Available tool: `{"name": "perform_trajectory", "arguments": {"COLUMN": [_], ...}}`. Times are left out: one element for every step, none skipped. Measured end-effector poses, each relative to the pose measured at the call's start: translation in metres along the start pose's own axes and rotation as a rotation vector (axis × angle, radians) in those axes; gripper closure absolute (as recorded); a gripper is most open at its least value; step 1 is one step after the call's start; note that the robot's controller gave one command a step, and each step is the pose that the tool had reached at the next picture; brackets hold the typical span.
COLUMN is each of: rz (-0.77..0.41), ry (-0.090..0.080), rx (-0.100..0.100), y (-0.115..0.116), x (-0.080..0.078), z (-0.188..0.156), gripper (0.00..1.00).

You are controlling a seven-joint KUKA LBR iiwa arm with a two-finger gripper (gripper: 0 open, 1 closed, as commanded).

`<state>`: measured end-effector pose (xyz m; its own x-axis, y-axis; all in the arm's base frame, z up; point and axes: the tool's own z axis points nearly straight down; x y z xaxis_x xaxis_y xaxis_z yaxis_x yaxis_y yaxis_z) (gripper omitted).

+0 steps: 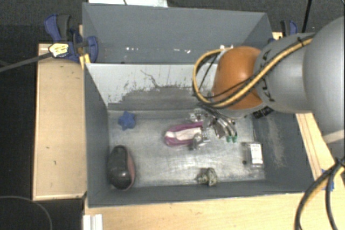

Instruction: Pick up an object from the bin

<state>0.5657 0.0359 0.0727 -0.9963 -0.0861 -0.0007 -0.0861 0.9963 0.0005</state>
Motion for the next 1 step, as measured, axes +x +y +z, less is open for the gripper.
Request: {"name": "perform_trajectory", "arguments": {"rz": [-0.069], "ry": [-0.008], "rx": [0.001], "y": [0.0089], "x": [0.0130], "z": [-0.1306], "gripper": [1.00]}}
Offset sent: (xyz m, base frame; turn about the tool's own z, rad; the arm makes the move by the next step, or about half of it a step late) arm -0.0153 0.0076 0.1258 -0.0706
